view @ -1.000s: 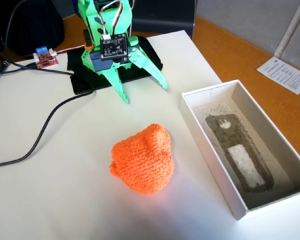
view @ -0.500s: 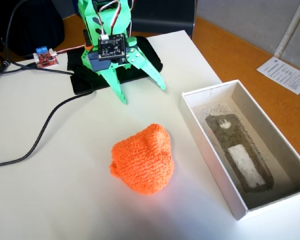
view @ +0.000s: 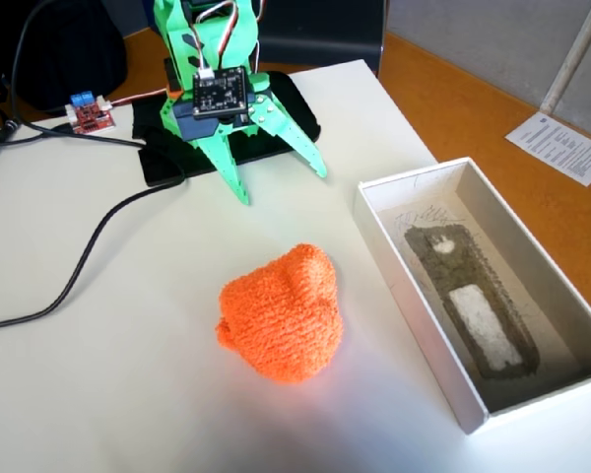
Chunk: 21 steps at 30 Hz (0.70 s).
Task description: Remove orange objects from table
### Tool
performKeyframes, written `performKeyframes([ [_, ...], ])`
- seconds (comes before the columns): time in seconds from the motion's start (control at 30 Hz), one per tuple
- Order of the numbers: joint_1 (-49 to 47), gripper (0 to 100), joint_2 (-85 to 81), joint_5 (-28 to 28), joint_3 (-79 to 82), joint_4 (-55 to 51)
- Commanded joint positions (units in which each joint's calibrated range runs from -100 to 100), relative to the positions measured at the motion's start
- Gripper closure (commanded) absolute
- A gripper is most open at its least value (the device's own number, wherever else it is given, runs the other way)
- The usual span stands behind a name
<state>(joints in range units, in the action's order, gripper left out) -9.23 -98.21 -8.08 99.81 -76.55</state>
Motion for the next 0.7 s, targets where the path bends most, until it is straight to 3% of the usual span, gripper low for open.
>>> performKeyframes([
  [0.0,-0.6,59,-0.1,-0.1,-0.1,-0.2],
  [0.67,1.1,59,0.4,-0.2,-0.1,0.1],
])
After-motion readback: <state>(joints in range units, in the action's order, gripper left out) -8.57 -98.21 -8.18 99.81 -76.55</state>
